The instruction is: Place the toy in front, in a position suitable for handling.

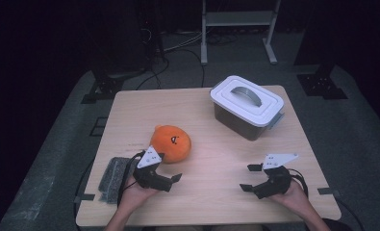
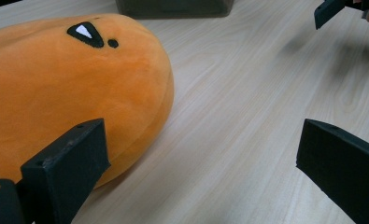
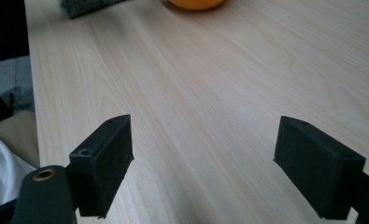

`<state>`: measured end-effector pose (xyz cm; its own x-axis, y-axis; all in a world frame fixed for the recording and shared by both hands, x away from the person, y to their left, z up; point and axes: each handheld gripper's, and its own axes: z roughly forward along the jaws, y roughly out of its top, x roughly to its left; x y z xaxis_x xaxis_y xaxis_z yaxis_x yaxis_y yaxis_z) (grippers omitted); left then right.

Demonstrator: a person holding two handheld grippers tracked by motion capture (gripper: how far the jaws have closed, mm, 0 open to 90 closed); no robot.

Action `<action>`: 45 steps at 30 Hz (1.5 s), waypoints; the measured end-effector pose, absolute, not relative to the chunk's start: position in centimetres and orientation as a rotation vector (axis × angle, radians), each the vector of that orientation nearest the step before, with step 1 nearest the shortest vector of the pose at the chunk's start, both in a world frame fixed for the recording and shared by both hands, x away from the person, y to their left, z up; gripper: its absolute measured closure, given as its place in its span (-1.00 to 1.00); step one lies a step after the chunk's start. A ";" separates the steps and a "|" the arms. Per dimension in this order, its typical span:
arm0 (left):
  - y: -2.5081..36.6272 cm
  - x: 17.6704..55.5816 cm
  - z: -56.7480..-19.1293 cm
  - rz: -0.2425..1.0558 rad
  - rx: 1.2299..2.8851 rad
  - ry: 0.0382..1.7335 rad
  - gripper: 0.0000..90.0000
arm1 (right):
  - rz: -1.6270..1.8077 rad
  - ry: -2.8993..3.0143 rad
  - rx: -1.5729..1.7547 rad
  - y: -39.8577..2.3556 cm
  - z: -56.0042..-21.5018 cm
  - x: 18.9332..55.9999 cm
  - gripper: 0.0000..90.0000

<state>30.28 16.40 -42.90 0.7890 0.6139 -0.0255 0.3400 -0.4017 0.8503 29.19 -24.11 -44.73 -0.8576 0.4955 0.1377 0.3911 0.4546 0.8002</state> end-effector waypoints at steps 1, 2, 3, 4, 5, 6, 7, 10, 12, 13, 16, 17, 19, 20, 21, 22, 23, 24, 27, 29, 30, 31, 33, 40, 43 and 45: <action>16.4 30.3 -42.9 0.362 2.025 0.711 -0.96 | 1.387 2.575 0.793 -24.1 -44.7 29.3 -0.60; 16.4 30.3 -42.9 0.363 2.024 0.711 -0.96 | 1.398 2.570 0.793 -24.2 -44.6 29.4 -0.60; 16.4 30.3 -42.9 0.363 2.024 0.711 -0.96 | 1.408 2.565 0.796 -24.2 -44.5 29.4 -0.60; 16.4 30.3 -43.0 0.360 2.024 0.715 -0.96 | 1.428 2.561 0.798 -24.3 -44.3 29.5 -0.60; 16.4 30.3 -43.0 0.360 2.024 0.715 -0.96 | 1.428 2.561 0.798 -24.3 -44.3 29.5 -0.60; 16.5 30.3 -43.0 0.360 2.025 0.717 -0.96 | 1.449 2.550 0.787 -24.2 -43.9 29.7 -0.60; 16.5 30.3 -43.0 0.360 2.025 0.717 -0.96 | 1.449 2.550 0.787 -24.2 -43.9 29.7 -0.60; 16.6 30.3 -42.9 0.356 2.020 0.714 -0.96 | 1.449 2.552 0.752 -23.7 -43.0 30.2 -0.60; 16.7 30.3 -42.9 0.355 2.015 0.711 -0.96 | 1.451 2.557 0.726 -23.2 -42.3 30.6 -0.60; 16.7 30.2 -42.9 0.353 2.013 0.710 -0.96 | 1.451 2.558 0.716 -22.9 -42.0 30.7 -0.60; 16.8 30.2 -42.9 0.350 2.011 0.707 -0.96 | 1.454 2.566 0.671 -22.0 -40.9 31.2 -0.60; 16.8 30.2 -42.9 0.350 2.011 0.707 -0.96 | 1.454 2.566 0.671 -22.0 -40.9 31.2 -0.60; 16.8 30.1 -42.9 0.349 2.013 0.703 -0.96 | 1.445 2.572 0.634 -21.1 -40.0 31.6 -0.60; 16.9 30.0 -42.8 0.349 2.011 0.705 -0.96 | 1.446 2.575 0.598 -20.3 -39.1 32.1 -0.60; 16.9 30.0 -42.8 0.349 2.011 0.705 -0.96 | 1.446 2.575 0.598 -20.3 -39.1 32.1 -0.60; 16.9 30.0 -42.8 0.348 2.010 0.705 -0.96 | 1.446 2.572 0.564 -19.6 -38.4 32.5 -0.60; 16.9 30.0 -42.8 0.349 2.009 0.704 -0.96 | 1.446 2.572 0.564 -19.6 -38.4 32.5 -0.60; 17.0 29.9 -42.8 0.347 2.008 0.706 -0.96 | 1.449 2.572 0.541 -18.9 -37.7 32.9 -0.60; 17.0 29.9 -42.8 0.344 2.002 0.712 -0.96 | 1.442 2.580 0.512 -18.1 -37.1 33.4 -0.60; 17.1 29.9 -42.8 0.344 2.000 0.711 -0.96 | 1.434 2.586 0.490 -17.4 -36.5 33.9 -0.60; 17.2 29.9 -42.8 0.345 2.001 0.710 -0.96 | 1.429 2.594 0.472 -16.6 -36.0 34.4 -0.60; 17.2 29.9 -42.8 0.345 2.001 0.710 -0.96 | 1.429 2.594 0.472 -16.6 -36.0 34.4 -0.60; 17.2 29.9 -42.8 0.342 1.996 0.714 -0.96 | 1.428 2.598 0.454 -15.9 -35.6 34.9 -0.60; 17.4 29.8 -42.8 0.350 1.994 0.710 -0.96 | 1.411 2.635 0.388 -13.0 -34.8 36.5 -0.56; 17.4 29.8 -42.8 0.352 1.995 0.709 -0.96 | 1.388 2.652 0.365 -11.9 -34.5 37.0 -0.56; 17.4 29.8 -42.8 0.351 1.996 0.709 -0.96 | 1.378 2.659 0.349 -11.2 -34.2 37.3 -0.56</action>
